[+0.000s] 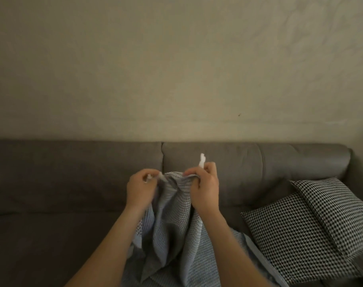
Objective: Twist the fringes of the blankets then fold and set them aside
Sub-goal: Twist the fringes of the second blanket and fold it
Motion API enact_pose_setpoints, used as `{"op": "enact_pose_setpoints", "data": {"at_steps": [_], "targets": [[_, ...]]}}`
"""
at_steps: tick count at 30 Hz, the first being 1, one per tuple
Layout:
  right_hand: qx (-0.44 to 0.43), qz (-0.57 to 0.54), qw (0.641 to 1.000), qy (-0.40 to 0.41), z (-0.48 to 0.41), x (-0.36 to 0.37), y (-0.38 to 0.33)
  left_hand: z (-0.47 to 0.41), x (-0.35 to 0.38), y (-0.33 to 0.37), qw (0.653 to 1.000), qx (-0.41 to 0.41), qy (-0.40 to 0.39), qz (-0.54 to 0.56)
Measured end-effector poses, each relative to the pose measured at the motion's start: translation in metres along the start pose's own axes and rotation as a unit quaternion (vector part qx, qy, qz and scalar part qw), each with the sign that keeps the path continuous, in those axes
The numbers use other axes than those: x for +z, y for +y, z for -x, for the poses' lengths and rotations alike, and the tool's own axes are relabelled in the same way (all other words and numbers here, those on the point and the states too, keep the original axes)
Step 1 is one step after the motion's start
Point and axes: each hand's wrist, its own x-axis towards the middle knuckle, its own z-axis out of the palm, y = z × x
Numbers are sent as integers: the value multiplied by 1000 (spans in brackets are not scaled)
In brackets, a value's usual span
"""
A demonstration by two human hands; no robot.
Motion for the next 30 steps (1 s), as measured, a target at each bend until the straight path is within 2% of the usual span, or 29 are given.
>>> {"op": "enact_pose_setpoints", "data": {"at_steps": [2, 5, 7, 9, 12, 15, 17, 20, 24, 26, 28, 30], "targets": [[-18, -13, 999, -42, -4, 3, -1, -4, 3, 8, 990, 62, -123, -13], [-26, -52, 992, -115, -10, 2, -6, -1, 8, 28, 960, 89, -265, 3], [-27, -61, 991, -117, -12, 3, -10, 1, 12, 39, 951, 90, -294, 10], [-36, -46, 995, -87, -14, 3, -10, -2, 14, 44, 951, 94, -293, -14], [-24, 4, 996, -85, -17, 4, -5, -10, 13, 41, 952, 140, -242, -121], [-21, 63, 991, -114, -20, 8, 2, -13, 20, 34, 952, 222, -91, -188], [-29, 93, 984, -152, -19, 11, 5, -10, 22, 36, 955, 253, -1, -156], [-29, 127, 957, -260, -17, 13, 8, -14, 20, 45, 959, 264, 60, -83], [-14, 151, 917, -369, -14, 19, 19, -19, 19, 60, 962, 229, 146, -13], [20, 210, 886, -414, -11, 21, 30, -19, 18, 67, 957, 210, 200, 24], [51, 279, 871, -402, -8, 20, 45, -20, 15, 69, 950, 209, 231, 35], [78, 315, 889, -324, -8, 14, 57, -22, 13, 65, 950, 202, 239, 21]]}}
